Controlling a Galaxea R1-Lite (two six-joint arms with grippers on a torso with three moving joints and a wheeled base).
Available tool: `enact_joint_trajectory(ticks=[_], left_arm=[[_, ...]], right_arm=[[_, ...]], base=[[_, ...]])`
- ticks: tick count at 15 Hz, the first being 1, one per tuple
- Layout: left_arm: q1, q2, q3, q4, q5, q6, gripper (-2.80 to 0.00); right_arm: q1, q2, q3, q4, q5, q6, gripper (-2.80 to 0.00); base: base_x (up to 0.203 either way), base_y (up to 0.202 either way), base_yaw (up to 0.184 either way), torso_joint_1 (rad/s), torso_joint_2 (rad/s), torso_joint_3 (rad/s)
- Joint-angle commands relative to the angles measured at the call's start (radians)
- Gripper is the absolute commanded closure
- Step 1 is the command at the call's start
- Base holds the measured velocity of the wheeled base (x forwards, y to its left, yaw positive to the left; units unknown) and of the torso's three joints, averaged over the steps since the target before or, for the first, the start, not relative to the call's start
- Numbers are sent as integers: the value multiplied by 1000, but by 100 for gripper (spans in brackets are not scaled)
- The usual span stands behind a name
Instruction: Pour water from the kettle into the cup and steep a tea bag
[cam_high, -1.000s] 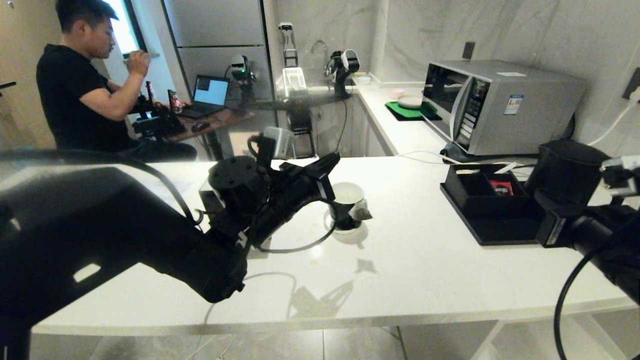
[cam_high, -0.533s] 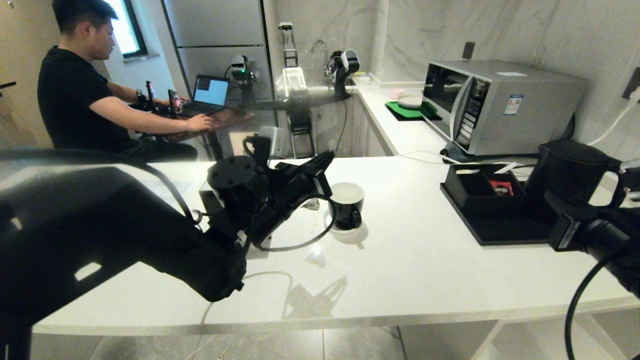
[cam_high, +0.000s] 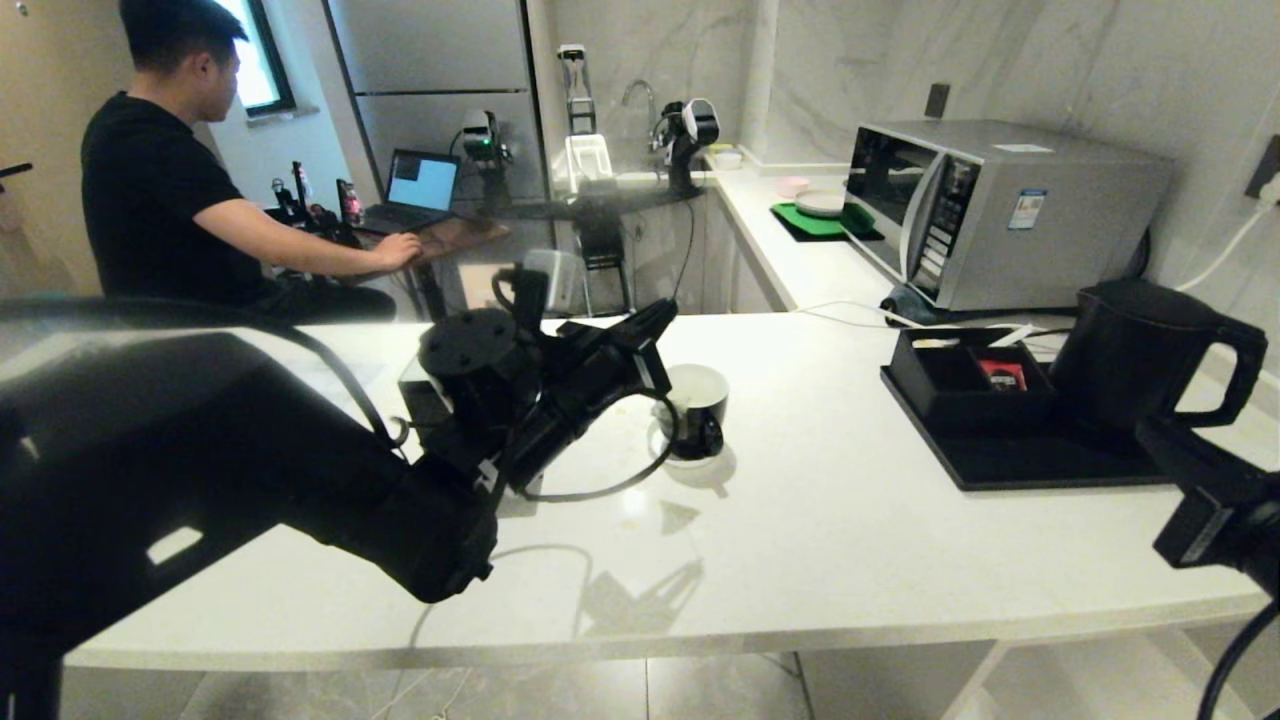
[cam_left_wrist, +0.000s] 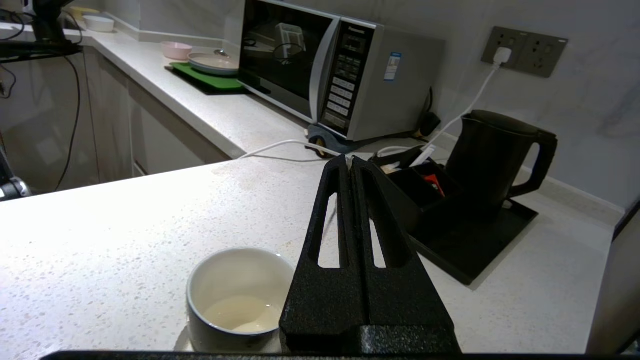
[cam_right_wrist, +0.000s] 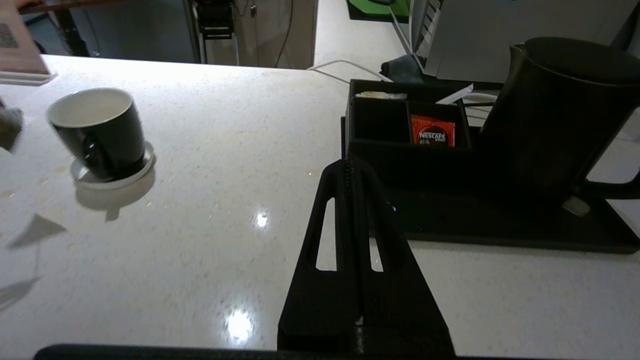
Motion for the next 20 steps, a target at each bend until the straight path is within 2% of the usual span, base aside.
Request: enact_joint_trajectory(ticks=[1,4,12,13,15,16,18,20], left_arm=[[-11,-5,2,-9,0,1,0],[-20,-8,9,-10,7,1,0],[-18,13,2,-9,-5,1,0],[-17,13,2,-9,-5,1,0],[-17,13,2,-9,-5,1,0],[-18,13,2,-10,-5,1,0],[-18,13,1,-9,-5,1,0],[-20,13,1,-10,-5,1,0]], right_arm=[[-1,-136,77,7,5,-1,0],[-1,-301,148,96,2,-7,0],[-52,-898,160,714,-18,-51,0],[-56,-918,161,795,0,-58,0],[-59,-912,161,880,131,-42,0],[-59,-911,161,928,166,-29,0],[-59,-911,161,1072,177,-27,0],[-59,-911,161,1085,182,0,0]], base=[[0,0,0,0,0,0],[0,0,0,0,0,0],[0,0,0,0,0,0],[0,0,0,0,0,0],[0,0,0,0,0,0],[0,0,0,0,0,0],[0,0,0,0,0,0],[0,0,0,0,0,0]])
